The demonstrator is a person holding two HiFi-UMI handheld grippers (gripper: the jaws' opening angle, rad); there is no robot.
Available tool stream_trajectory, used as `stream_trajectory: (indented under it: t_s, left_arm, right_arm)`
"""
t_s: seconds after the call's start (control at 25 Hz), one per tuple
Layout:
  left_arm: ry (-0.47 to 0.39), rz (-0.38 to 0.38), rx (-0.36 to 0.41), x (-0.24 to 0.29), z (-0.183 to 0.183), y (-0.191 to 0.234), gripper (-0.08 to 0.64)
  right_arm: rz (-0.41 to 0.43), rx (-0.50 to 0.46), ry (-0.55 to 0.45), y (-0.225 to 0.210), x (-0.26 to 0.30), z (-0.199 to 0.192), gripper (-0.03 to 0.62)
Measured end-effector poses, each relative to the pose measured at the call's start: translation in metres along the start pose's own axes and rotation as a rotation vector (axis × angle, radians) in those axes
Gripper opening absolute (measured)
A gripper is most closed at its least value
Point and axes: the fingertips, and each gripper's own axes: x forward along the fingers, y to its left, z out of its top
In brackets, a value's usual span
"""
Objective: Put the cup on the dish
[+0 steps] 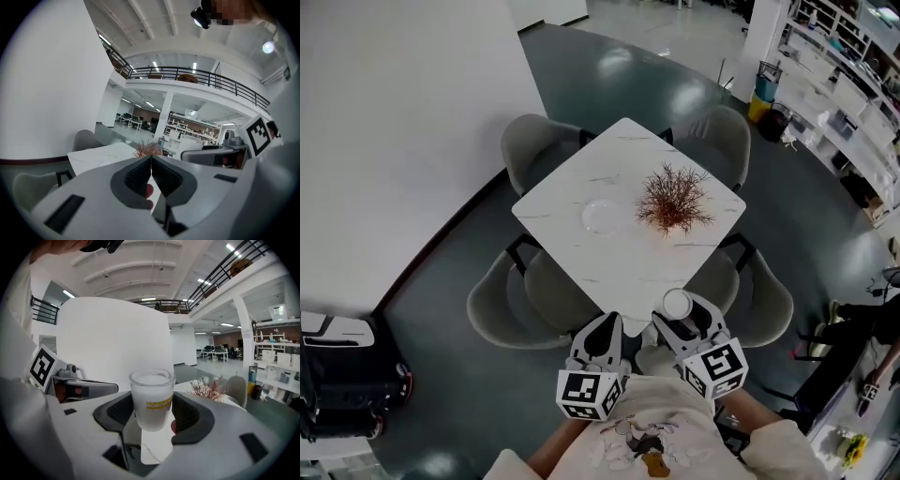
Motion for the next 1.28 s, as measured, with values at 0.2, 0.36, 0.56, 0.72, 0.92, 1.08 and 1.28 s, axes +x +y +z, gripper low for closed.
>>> stream_trajectory:
  t_s: [0.2, 0.36, 0.56, 0.72, 0.92, 1.08, 1.28]
  left_arm:
    - [-0.018, 0.016, 0.004, 0.04, 0.02, 0.002, 0.005]
    - [0.003, 0.031, -0.012, 0.069, 0.02, -0.002, 0.005]
    - [-0.003, 0.064, -0.003, 0.099, 0.018, -0.007, 0.005]
    - [-0.013, 0.101, -0.016, 0.11, 0.023, -0.006, 0.005]
    - [-0.008, 0.149, -0.026, 0.114, 0.024, 0.007, 0.005]
    - [0.005, 0.179, -0.05, 0.121, 0.021, 0.021, 0.005]
    - [0.003, 0.174, -0.05, 0.132, 0.027, 0.031, 0.005]
  right_arm:
    - [0.021, -0.002, -0.022, -0.035, 0.027, 0.013, 0.261]
    - [0.023, 0.031, -0.019, -0.066, 0.042, 0.008, 0.261]
    - [0.05, -0.021, -0.04, -0.092, 0.05, 0.011, 0.261]
    - [0.075, -0.028, -0.031, -0.106, 0.061, 0.01, 0.261]
    - [0.099, -0.012, -0.01, -0.117, 0.081, 0.006, 0.261]
    - [0.104, 0.007, 0.007, -0.122, 0.098, 0.004, 0.261]
    - [0.099, -0.015, 0.003, -0.123, 0.11, 0.01, 0.261]
